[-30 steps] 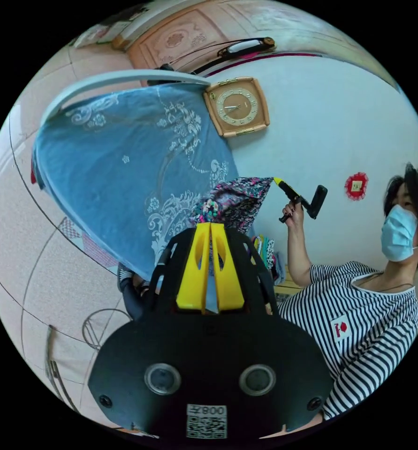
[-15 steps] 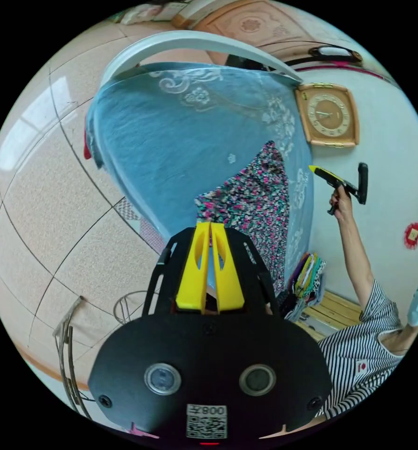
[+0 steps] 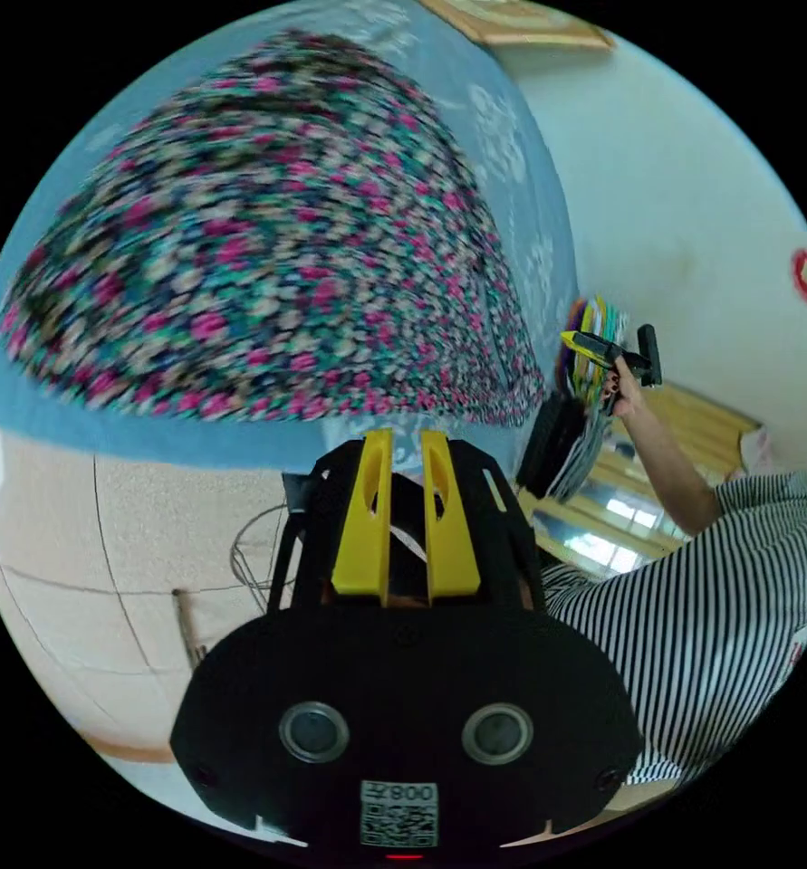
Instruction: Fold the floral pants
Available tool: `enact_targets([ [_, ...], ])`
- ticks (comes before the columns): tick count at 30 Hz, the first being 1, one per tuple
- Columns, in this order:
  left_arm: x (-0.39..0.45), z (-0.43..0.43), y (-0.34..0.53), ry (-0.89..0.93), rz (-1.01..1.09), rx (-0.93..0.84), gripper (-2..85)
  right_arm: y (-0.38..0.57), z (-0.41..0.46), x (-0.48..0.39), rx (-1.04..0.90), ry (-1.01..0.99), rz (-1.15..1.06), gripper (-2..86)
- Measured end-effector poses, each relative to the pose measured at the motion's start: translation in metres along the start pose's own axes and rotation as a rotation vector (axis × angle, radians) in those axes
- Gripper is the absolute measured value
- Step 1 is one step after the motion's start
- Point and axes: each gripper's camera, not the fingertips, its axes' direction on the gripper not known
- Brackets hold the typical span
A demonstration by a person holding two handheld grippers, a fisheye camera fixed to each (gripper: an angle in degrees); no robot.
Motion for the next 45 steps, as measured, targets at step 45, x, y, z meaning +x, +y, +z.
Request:
enact_targets([
  [45,0.425,0.498,-0.231,-0.456,0.582,-0.415,4.1,0.328,0.021,0.623,0.192,-0.399,0.404,0.0],
])
